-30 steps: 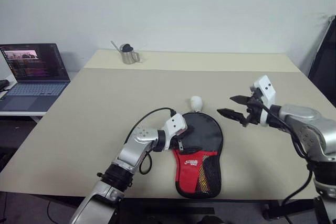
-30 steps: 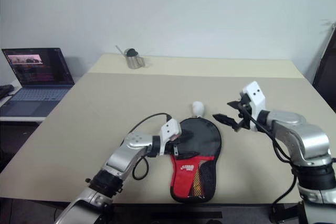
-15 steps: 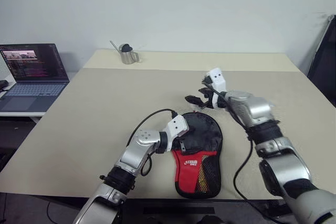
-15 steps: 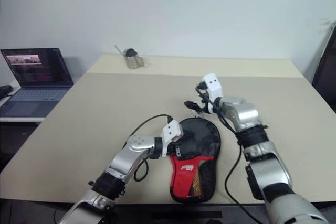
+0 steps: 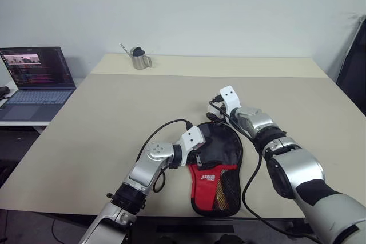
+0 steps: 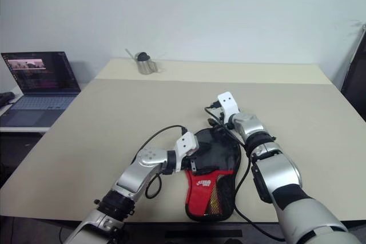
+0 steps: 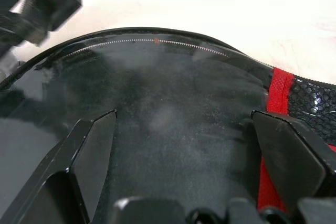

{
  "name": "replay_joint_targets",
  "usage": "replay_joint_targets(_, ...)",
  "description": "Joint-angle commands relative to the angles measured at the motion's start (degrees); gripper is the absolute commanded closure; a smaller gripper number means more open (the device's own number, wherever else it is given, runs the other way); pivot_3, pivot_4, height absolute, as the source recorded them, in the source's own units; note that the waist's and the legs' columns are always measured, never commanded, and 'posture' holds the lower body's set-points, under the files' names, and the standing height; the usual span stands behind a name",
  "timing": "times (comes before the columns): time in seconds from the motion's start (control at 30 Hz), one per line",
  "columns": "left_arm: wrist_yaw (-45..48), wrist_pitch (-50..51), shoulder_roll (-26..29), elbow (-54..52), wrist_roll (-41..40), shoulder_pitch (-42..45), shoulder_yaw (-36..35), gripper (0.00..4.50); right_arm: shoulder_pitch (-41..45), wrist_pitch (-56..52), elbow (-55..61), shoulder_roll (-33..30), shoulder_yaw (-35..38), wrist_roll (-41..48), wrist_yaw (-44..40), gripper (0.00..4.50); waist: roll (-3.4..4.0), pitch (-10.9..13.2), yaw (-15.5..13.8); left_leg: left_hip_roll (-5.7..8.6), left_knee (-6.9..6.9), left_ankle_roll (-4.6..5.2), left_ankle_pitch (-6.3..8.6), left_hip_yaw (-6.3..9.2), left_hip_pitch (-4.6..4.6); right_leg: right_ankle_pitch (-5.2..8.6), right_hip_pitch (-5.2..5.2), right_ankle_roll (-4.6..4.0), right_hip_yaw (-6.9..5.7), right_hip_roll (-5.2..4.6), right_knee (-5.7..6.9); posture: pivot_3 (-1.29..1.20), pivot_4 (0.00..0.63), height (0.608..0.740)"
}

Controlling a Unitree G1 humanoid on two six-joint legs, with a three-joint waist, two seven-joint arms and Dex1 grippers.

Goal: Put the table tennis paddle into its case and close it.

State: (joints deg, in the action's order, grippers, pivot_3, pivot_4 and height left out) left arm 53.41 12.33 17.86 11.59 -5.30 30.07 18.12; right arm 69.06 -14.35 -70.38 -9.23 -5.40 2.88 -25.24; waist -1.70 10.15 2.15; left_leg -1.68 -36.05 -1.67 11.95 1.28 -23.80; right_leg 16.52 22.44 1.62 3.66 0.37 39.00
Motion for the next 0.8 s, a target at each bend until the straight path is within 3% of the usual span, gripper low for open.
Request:
replay_joint_targets(0.03, 0.01, -0.23, 0.10, -0.83, 0.30, -0.09, 0.00, 0.01, 2.64, 1.90, -0.05, 0.44, 1.42, -0.98, 0.45, 0.19, 0.01, 0.01, 0.14, 0.00, 0.00, 0.00, 0.00, 0.00, 0.00, 0.00, 0.00, 0.00, 0.00, 0.00, 0.00, 0.00, 0.150, 0.740)
replay_joint_targets(0.13, 0.18, -0.86, 0.09, 0.31, 0.82, 0.44, 0.40, 0.00, 2.71, 1.98, -0.12, 0.98, 1.78, -1.42, 0.52, 0.93, 0.01, 0.01, 0.20, 0.00, 0.00, 0.00, 0.00, 0.01, 0.00, 0.00, 0.00, 0.00, 0.00, 0.00, 0.01, 0.00, 0.150, 0.740)
replay_joint_targets(0.37, 1.15, -3.03, -0.05, 5.85, 2.78, 1.39, 1.65, 0.00, 2.68, 1.60, 0.04, 1.95, 2.58, -2.52, 0.48, 3.37, 0.02, 0.00, 0.23, 0.02, 0.00, 0.00, 0.00, 0.00, 0.02, 0.00, -0.01, 0.00, -0.01, 0.00, 0.03, 0.00, 0.150, 0.740)
replay_joint_targets(0.47, 1.58, -3.71, -0.26, 8.33, 3.00, 1.48, 1.98, 0.00, 2.75, 1.74, 0.20, 1.82, 3.04, -2.59, 0.63, 4.11, 0.02, -0.01, 0.24, 0.02, -0.01, 0.00, 0.00, 0.00, 0.06, 0.00, -0.05, 0.00, -0.01, 0.00, 0.04, 0.00, 0.150, 0.740)
replay_joint_targets(0.53, 1.95, -4.27, -0.26, 9.91, 3.11, 1.33, 2.11, 0.00, 2.85, 1.97, 0.28, 1.28, 3.29, -2.66, 0.93, 4.37, 0.03, -0.01, 0.27, 0.02, -0.02, 0.00, 0.00, 0.01, 0.09, 0.00, -0.09, 0.00, -0.01, 0.00, 0.04, 0.00, 0.150, 0.740)
replay_joint_targets(0.8, 2.96, -5.64, -0.54, 13.57, 3.04, 0.52, 1.96, 0.00, 2.25, 2.34, 1.23, -2.98, 4.12, -3.24, 1.08, 4.38, 0.15, -0.12, 0.29, 0.04, -0.02, 0.00, 0.00, -0.01, 0.26, 0.00, -0.24, 0.00, 0.01, 0.00, 0.05, 0.00, 0.150, 0.740)
